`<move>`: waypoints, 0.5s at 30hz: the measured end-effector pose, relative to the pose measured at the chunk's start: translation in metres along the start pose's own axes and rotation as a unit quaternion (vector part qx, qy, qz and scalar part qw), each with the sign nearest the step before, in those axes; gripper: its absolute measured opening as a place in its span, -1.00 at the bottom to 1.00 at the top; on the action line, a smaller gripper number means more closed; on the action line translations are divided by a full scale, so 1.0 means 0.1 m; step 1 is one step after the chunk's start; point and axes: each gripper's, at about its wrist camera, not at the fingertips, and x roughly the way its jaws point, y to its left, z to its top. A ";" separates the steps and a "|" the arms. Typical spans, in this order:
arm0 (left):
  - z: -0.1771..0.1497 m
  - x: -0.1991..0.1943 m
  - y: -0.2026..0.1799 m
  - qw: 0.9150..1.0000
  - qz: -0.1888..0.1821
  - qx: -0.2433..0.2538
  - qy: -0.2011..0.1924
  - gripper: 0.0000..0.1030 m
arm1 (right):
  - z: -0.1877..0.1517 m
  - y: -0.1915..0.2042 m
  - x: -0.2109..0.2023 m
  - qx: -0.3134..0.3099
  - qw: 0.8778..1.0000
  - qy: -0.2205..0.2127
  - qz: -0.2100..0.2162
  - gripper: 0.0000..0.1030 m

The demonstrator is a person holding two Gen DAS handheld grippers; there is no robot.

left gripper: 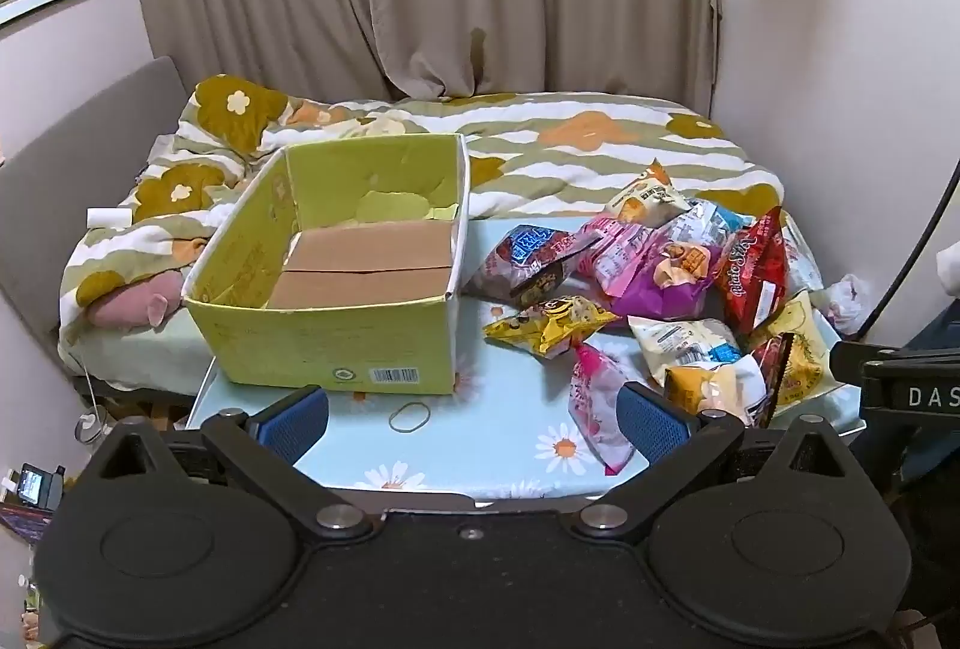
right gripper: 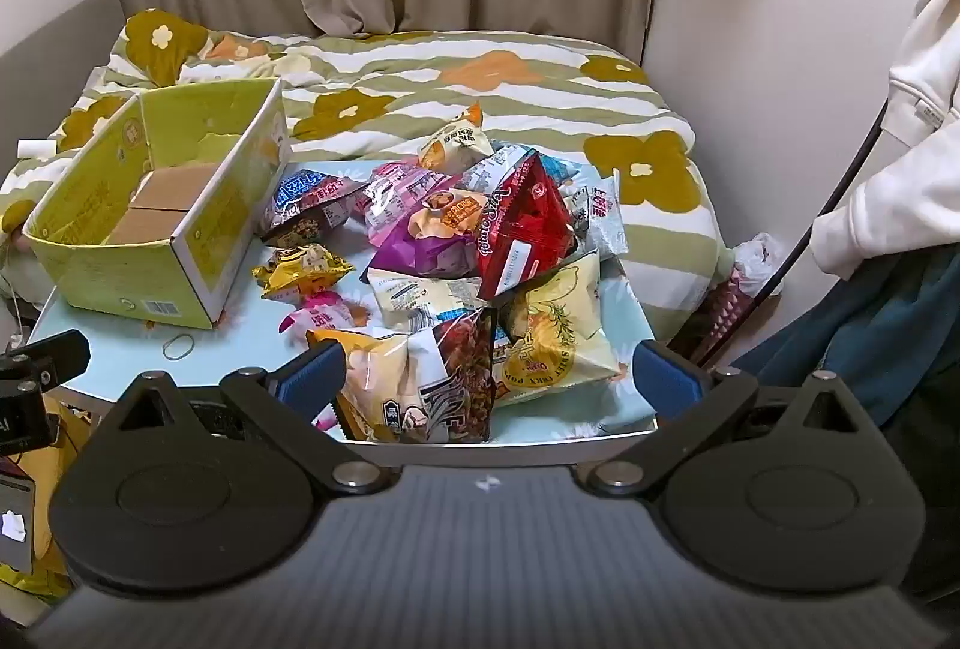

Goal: Organize snacks

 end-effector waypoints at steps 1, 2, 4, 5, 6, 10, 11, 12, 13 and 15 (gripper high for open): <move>0.01 0.00 0.00 1.000 -0.001 0.000 0.000 1.00 | 0.00 0.00 0.00 0.000 1.000 0.000 0.000 1.00; 0.00 0.00 -0.03 1.000 0.002 0.002 -0.003 1.00 | 0.00 -0.01 0.01 0.001 1.000 0.001 0.001 1.00; -0.02 -0.01 -0.03 1.000 -0.001 0.000 -0.006 1.00 | 0.00 -0.01 0.01 0.000 1.000 0.001 0.001 1.00; -0.01 -0.01 -0.04 1.000 -0.002 0.000 -0.007 1.00 | 0.00 -0.02 0.02 0.000 1.000 0.001 0.001 1.00; -0.01 -0.02 -0.04 1.000 -0.002 -0.001 -0.008 1.00 | 0.00 -0.02 0.02 -0.001 1.000 0.002 0.001 1.00; -0.03 0.00 0.00 1.000 -0.009 -0.002 -0.010 1.00 | -0.01 -0.04 0.06 0.000 1.000 0.004 0.003 1.00; -0.03 0.00 -0.01 1.000 -0.010 -0.002 -0.011 1.00 | -0.01 -0.03 0.06 -0.001 1.000 0.004 0.003 1.00; -0.03 0.00 -0.01 1.000 -0.010 -0.002 -0.011 1.00 | -0.01 -0.03 0.05 -0.001 1.000 0.003 0.002 1.00; -0.03 0.00 -0.01 1.000 -0.010 -0.001 -0.011 1.00 | -0.01 -0.04 0.05 0.002 1.000 0.005 0.003 1.00; -0.03 0.00 -0.01 1.000 -0.010 -0.001 -0.011 1.00 | -0.01 -0.03 0.05 0.003 1.000 0.005 0.003 1.00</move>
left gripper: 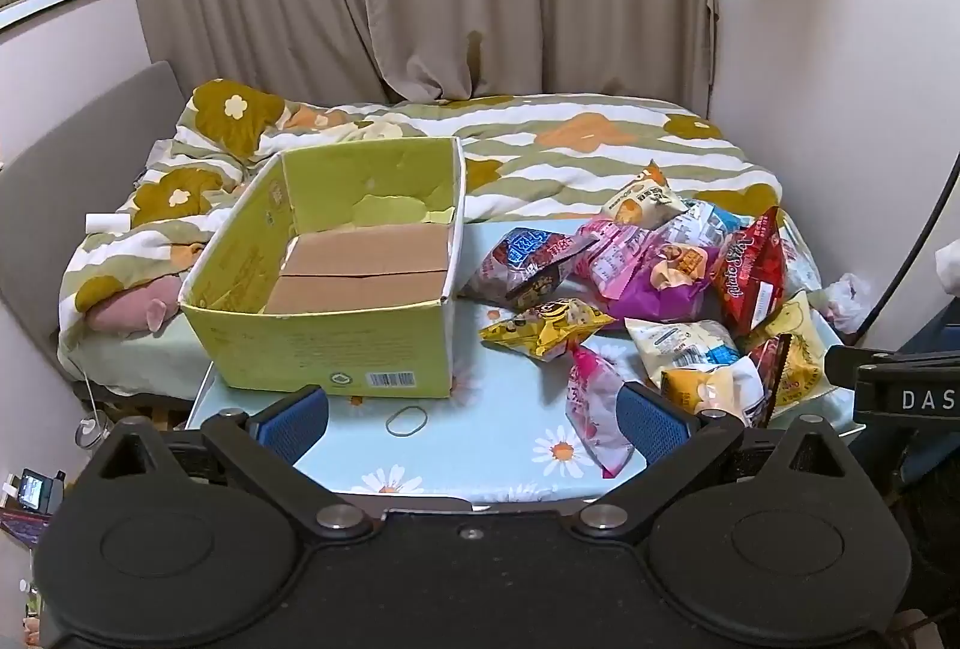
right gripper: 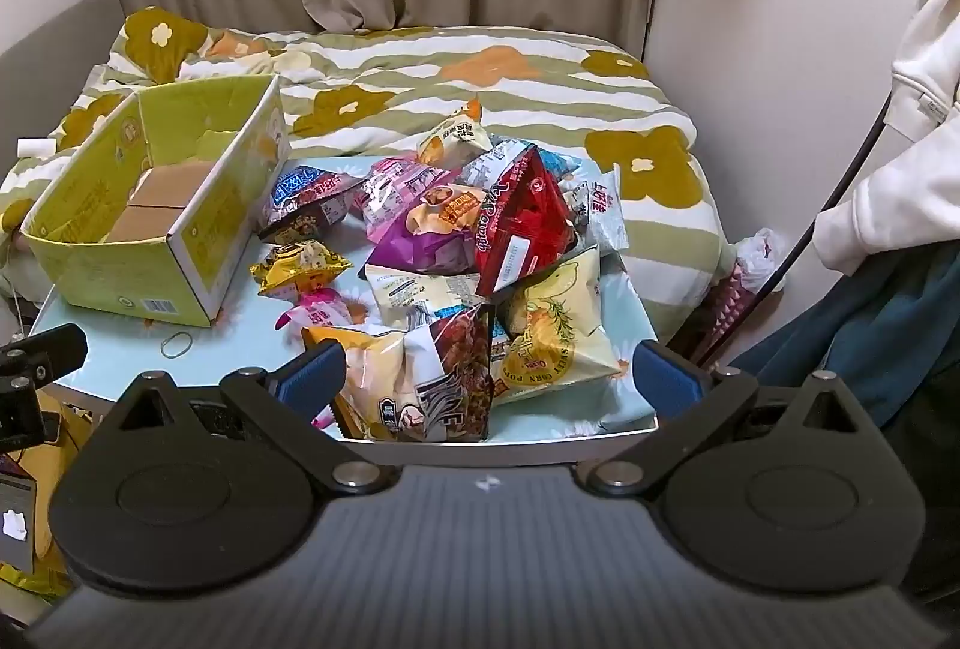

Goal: Organize snacks

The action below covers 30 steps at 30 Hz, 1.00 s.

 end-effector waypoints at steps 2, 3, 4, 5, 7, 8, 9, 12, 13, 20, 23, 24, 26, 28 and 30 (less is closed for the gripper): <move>0.00 0.00 0.00 1.000 0.000 0.000 0.000 1.00 | 0.00 0.01 -0.01 -0.001 1.000 -0.001 -0.001 1.00; 0.00 -0.01 0.00 1.000 0.000 -0.001 -0.001 1.00 | 0.00 0.00 -0.01 -0.001 1.000 0.000 0.000 1.00; 0.00 -0.01 0.00 1.000 -0.001 0.000 -0.002 1.00 | 0.00 0.00 -0.01 -0.001 1.000 -0.001 0.001 1.00; 0.00 -0.01 0.00 1.000 -0.001 0.000 -0.002 1.00 | 0.00 0.01 -0.01 -0.001 1.000 -0.001 0.001 1.00; 0.02 -0.01 -0.01 1.000 -0.001 0.001 -0.003 1.00 | 0.01 0.01 -0.01 -0.001 1.000 0.000 0.001 1.00; 0.02 -0.01 -0.01 1.000 -0.001 0.001 -0.003 1.00 | 0.01 0.01 0.00 -0.001 1.000 0.000 0.001 1.00; 0.02 -0.01 -0.02 1.000 -0.001 0.002 -0.003 1.00 | 0.00 0.00 0.01 -0.001 1.000 -0.001 0.001 1.00; 0.02 -0.01 -0.02 1.000 -0.001 0.002 -0.003 1.00 | 0.01 0.01 0.00 0.000 1.000 0.000 0.001 1.00; 0.01 -0.01 -0.01 1.000 -0.001 0.001 -0.004 1.00 | 0.01 0.01 0.00 -0.001 1.000 0.000 0.001 1.00; 0.02 -0.01 -0.02 1.000 0.000 0.002 -0.003 1.00 | 0.01 0.01 0.01 0.000 1.000 0.000 0.001 1.00; 0.02 -0.01 -0.02 1.000 -0.001 0.001 -0.002 1.00 | 0.01 0.01 0.01 0.000 1.000 0.000 0.002 1.00; 0.02 0.00 -0.01 1.000 -0.001 0.001 -0.002 1.00 | 0.01 0.01 0.00 0.000 1.000 0.001 0.002 1.00; 0.02 0.00 -0.02 1.000 -0.002 0.001 -0.002 1.00 | 0.01 0.01 0.01 0.000 1.000 0.001 0.002 1.00; 0.01 0.01 0.00 1.000 -0.004 0.002 0.000 1.00 | 0.01 0.01 0.00 0.000 1.000 0.001 0.001 1.00; 0.01 0.01 0.00 1.000 -0.004 0.002 0.001 1.00 | 0.01 0.01 0.00 0.000 1.000 0.001 0.002 1.00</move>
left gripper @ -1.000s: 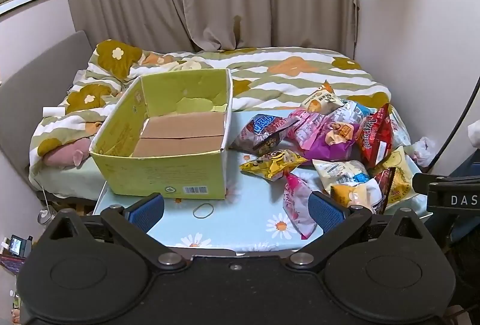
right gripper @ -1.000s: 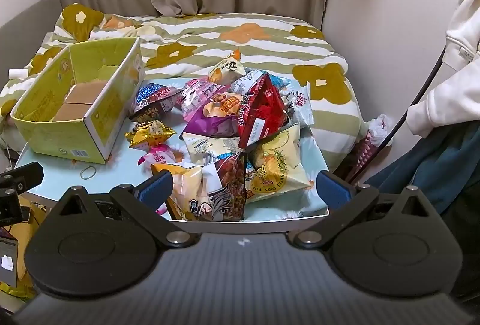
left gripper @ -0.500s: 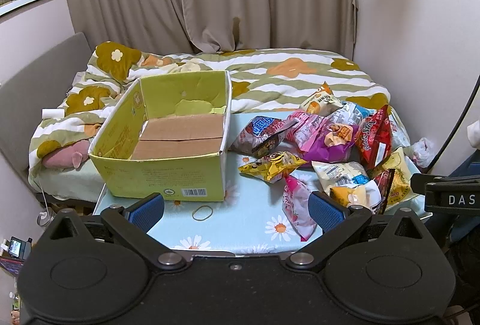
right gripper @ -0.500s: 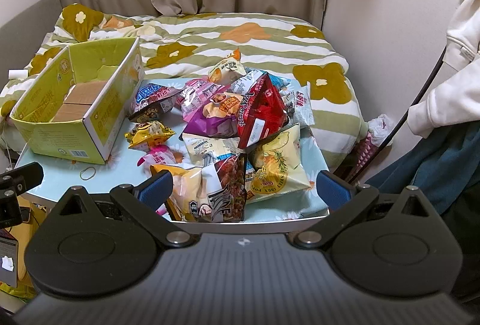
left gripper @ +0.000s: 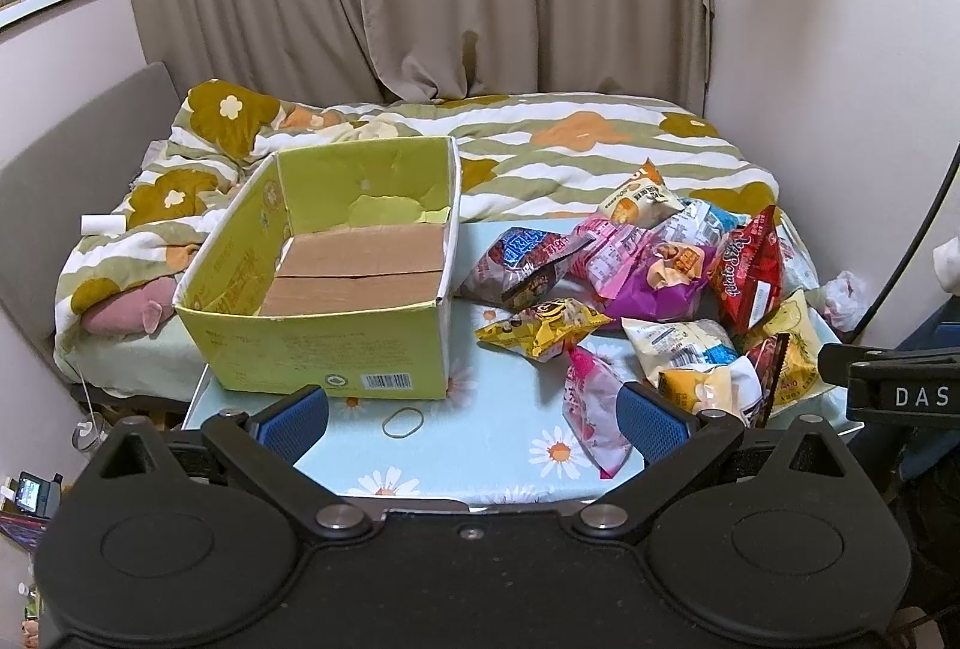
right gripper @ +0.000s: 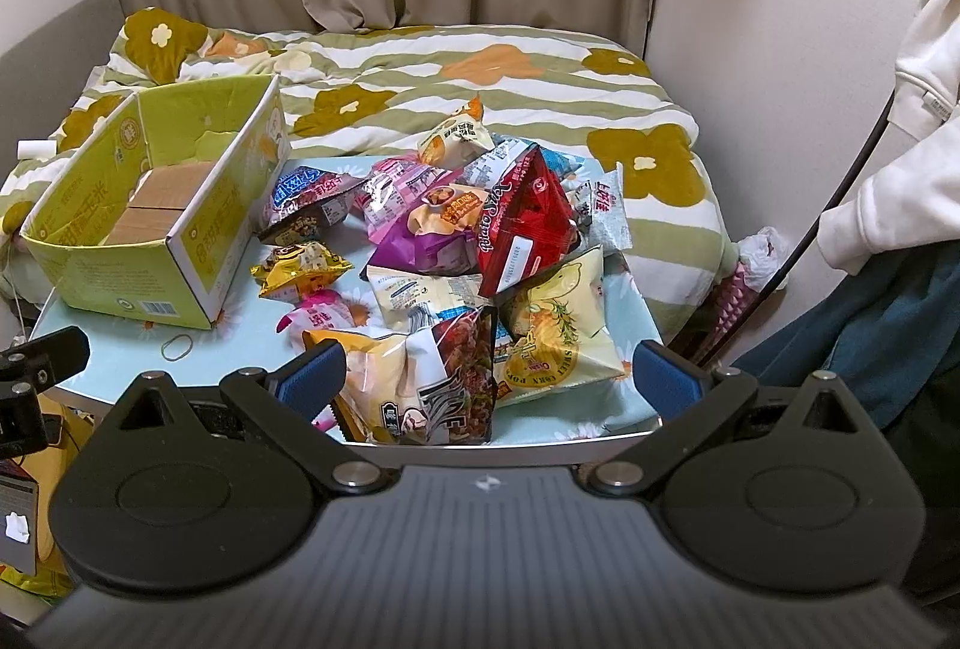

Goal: Organize snacks

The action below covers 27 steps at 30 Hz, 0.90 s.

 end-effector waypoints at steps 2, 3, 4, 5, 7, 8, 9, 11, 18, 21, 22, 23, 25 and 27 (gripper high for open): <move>0.00 0.00 0.00 1.000 0.000 0.001 0.000 1.00 | 0.00 0.00 0.00 0.000 1.000 0.000 0.000 1.00; 0.00 -0.01 0.00 1.000 0.000 0.001 -0.001 1.00 | 0.00 0.00 0.00 0.000 1.000 0.000 0.000 1.00; -0.01 -0.01 0.00 1.000 0.000 0.001 -0.001 1.00 | 0.00 0.00 -0.01 0.000 1.000 0.000 0.000 1.00; -0.01 -0.02 0.01 1.000 -0.001 0.001 -0.001 1.00 | 0.00 0.00 0.00 0.000 1.000 0.000 -0.001 1.00; -0.01 -0.02 0.01 1.000 0.000 0.001 -0.001 1.00 | 0.00 -0.01 -0.01 0.001 1.000 0.000 -0.001 1.00; -0.01 -0.02 0.01 1.000 -0.001 0.001 -0.002 1.00 | 0.00 -0.01 -0.01 0.000 1.000 0.000 -0.001 1.00; -0.01 -0.02 0.00 1.000 -0.003 0.001 -0.002 1.00 | 0.00 0.00 0.00 0.001 1.000 -0.001 -0.001 1.00; -0.01 -0.02 0.00 1.000 -0.004 0.001 -0.002 1.00 | -0.01 0.01 0.01 0.001 1.000 -0.001 -0.001 1.00; 0.00 -0.03 -0.03 1.000 -0.005 0.004 -0.004 1.00 | 0.00 0.00 -0.01 0.001 1.000 0.000 -0.001 1.00; -0.01 -0.03 -0.03 1.000 -0.005 0.004 -0.004 1.00 | -0.01 0.00 -0.01 0.001 1.000 -0.001 -0.001 1.00; 0.00 -0.03 -0.03 1.000 -0.005 0.003 -0.004 1.00 | 0.00 0.00 -0.01 0.001 1.000 -0.001 0.000 1.00; 0.00 -0.04 -0.03 1.000 -0.005 0.003 -0.004 1.00 | 0.00 0.00 -0.01 0.001 1.000 -0.001 0.000 1.00; 0.00 -0.03 -0.04 1.000 -0.004 0.004 -0.004 1.00 | 0.00 0.00 -0.01 0.001 1.000 -0.001 0.000 1.00; 0.00 -0.03 -0.04 1.000 -0.004 0.004 -0.004 1.00 | 0.00 0.00 0.00 0.001 1.000 -0.001 0.000 1.00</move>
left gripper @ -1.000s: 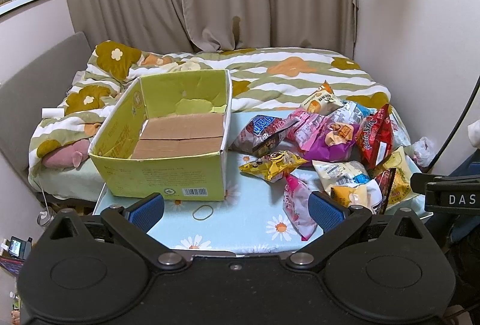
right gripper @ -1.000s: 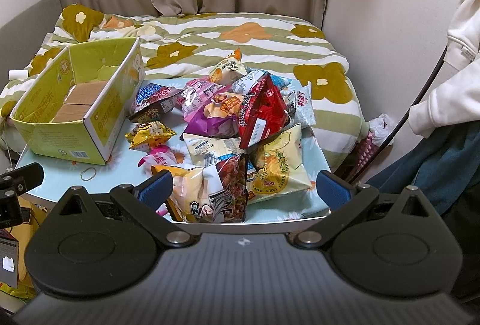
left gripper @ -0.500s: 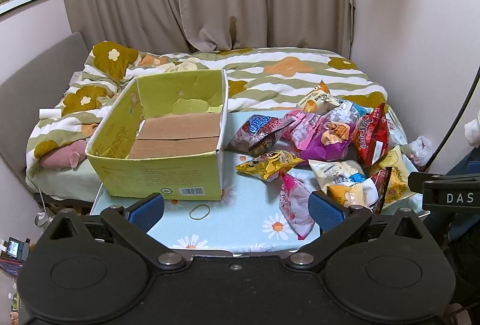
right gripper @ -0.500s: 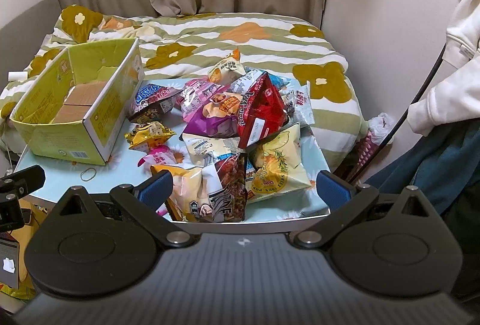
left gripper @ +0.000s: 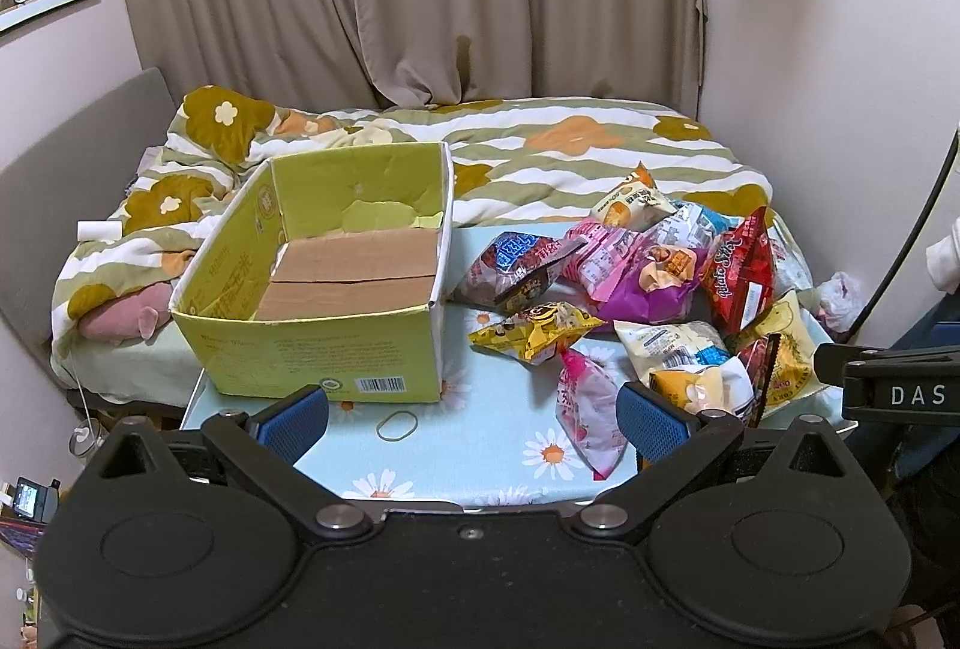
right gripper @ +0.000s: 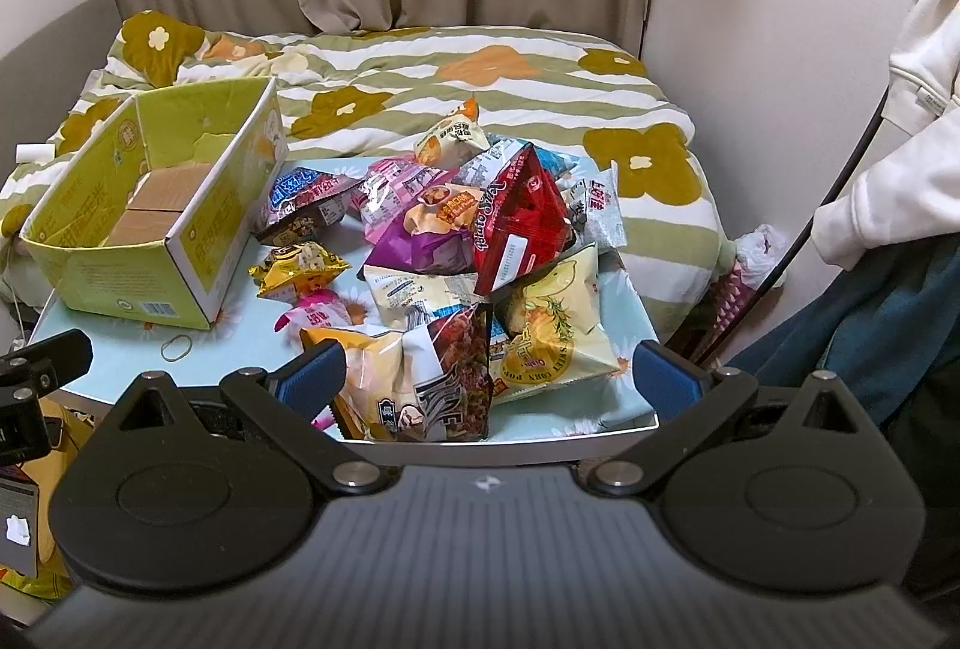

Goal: Organize snacks

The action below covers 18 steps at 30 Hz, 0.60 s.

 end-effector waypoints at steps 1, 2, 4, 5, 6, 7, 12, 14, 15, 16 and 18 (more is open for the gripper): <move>0.00 0.00 0.00 1.000 0.000 0.000 0.000 1.00 | 0.00 0.00 0.00 0.000 1.000 0.000 0.000 1.00; 0.00 0.00 0.00 1.000 0.000 0.000 0.000 1.00 | 0.00 0.00 0.00 0.000 1.000 0.000 0.000 1.00; 0.00 0.00 0.00 1.000 0.000 0.000 0.000 1.00 | 0.00 0.00 0.00 0.000 1.000 0.000 0.000 1.00; 0.00 0.00 0.00 1.000 0.000 0.000 0.000 1.00 | 0.00 0.00 0.00 0.000 1.000 0.000 0.000 1.00; 0.00 0.00 0.00 1.000 0.000 0.000 0.000 1.00 | 0.00 0.00 0.00 0.000 1.000 0.000 0.000 1.00; 0.00 0.00 0.00 1.000 0.000 0.000 0.000 1.00 | 0.00 0.00 0.01 0.000 1.000 0.000 0.000 1.00; 0.01 0.00 0.00 1.000 0.000 0.000 -0.001 1.00 | 0.02 0.01 -0.02 0.001 1.000 -0.001 0.000 1.00; 0.00 0.00 0.00 1.000 0.000 0.000 -0.001 1.00 | 0.03 0.01 -0.03 0.000 1.000 -0.002 0.001 1.00; 0.00 0.00 0.00 1.000 0.000 0.000 -0.001 1.00 | 0.03 0.02 -0.03 -0.001 1.000 -0.002 0.001 1.00; 0.01 0.00 0.00 1.000 0.000 0.000 -0.001 1.00 | 0.04 0.02 -0.04 0.000 1.000 -0.002 0.001 1.00; 0.01 0.00 0.00 1.000 -0.001 0.000 -0.001 1.00 | 0.04 0.03 -0.04 0.000 1.000 -0.003 0.001 1.00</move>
